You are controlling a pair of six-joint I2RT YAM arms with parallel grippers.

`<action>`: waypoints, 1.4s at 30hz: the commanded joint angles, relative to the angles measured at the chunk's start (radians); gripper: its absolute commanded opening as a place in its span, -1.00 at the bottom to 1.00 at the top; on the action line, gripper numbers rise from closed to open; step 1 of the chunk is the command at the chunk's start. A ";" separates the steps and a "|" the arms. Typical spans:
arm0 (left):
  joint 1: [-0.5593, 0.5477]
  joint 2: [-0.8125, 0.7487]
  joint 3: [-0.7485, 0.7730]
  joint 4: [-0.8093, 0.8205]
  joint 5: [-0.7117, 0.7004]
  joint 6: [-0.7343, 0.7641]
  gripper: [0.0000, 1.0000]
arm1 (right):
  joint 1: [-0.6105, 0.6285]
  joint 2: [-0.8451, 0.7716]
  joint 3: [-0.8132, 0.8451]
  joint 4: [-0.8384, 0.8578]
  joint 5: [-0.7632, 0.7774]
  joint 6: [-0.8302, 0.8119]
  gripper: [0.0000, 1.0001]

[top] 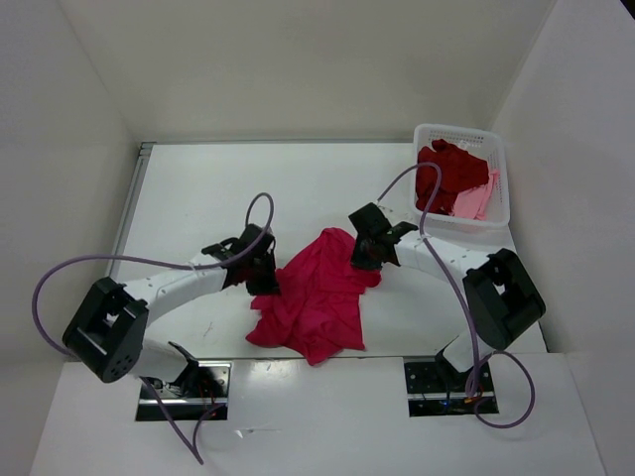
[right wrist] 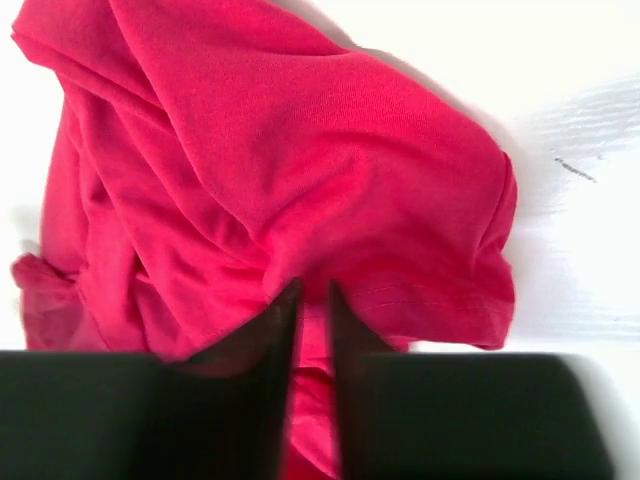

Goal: Fold and stack the t-shirts
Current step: Flatten out the tshirt

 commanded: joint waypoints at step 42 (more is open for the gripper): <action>0.129 -0.082 0.117 -0.085 -0.008 0.159 0.70 | 0.008 0.150 0.175 0.038 -0.140 -0.073 -0.03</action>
